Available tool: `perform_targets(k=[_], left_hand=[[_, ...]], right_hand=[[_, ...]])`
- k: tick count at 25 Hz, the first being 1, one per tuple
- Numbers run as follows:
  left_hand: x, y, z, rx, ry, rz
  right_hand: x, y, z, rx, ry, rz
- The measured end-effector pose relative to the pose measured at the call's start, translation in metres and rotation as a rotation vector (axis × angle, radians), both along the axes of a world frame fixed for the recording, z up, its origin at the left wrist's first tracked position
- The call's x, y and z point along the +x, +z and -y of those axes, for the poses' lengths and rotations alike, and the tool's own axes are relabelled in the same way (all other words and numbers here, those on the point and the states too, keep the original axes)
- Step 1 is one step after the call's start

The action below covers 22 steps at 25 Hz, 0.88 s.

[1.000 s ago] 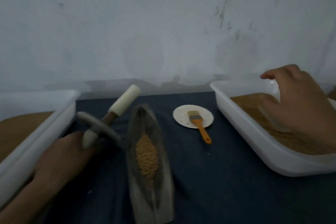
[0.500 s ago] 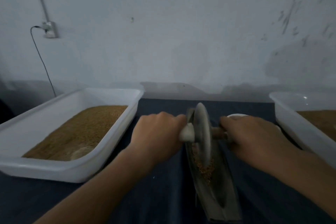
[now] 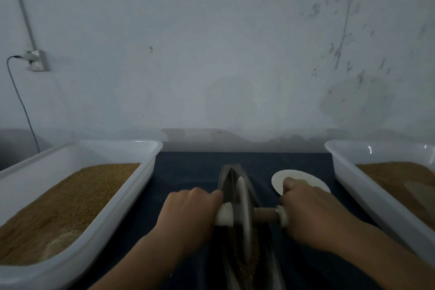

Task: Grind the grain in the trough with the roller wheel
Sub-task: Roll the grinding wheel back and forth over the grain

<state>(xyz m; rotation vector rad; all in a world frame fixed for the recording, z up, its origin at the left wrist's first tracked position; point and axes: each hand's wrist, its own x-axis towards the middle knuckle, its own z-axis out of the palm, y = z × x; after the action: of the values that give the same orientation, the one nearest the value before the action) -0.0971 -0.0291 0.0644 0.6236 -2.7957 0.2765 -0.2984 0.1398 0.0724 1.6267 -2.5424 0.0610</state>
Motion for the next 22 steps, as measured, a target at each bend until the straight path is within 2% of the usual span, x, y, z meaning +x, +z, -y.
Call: perform_targets(k=[5, 8, 14, 22], left_hand=[[-0.031, 0.011, 0.020, -0.045, 0.145, 0.062], [-0.029, 0.012, 0.020, -0.074, 0.110, 0.106], [-0.022, 0.009, 0.008, -0.208, 0.034, 0.076], [-0.004, 0.006, 0.014, -0.125, 0.013, 0.058]], right_hand=[[-0.005, 0.010, 0.034, -0.032, -0.089, -0.116], [-0.006, 0.009, 0.031, 0.003, -0.073, -0.099], [0.004, -0.005, 0.029, 0.024, 0.019, -0.099], [-0.003, 0.004, 0.004, 0.040, 0.095, -0.012]])
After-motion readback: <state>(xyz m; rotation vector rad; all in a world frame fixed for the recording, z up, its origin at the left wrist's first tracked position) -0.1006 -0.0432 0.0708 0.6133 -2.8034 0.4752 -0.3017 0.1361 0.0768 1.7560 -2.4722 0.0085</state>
